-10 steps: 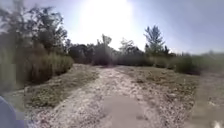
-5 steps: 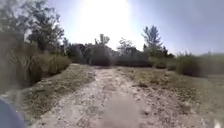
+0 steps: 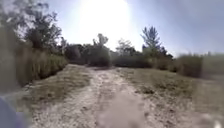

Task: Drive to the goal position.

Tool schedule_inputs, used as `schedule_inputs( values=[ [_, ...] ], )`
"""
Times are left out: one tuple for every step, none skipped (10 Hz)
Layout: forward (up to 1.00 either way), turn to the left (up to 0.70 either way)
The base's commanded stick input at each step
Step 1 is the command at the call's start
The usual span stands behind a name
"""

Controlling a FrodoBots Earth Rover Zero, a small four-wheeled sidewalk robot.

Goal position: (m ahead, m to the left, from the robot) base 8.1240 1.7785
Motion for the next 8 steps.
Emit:
schedule_inputs(
  values=[
    [0.7,0.0],
    [0.7,0.0],
    [0.7,0.0],
    [0.7,0.0],
    [0.7,0.0],
    [0.7,0.0],
    [0.7,0.0],
    [0.7,0.35]
  ],
)
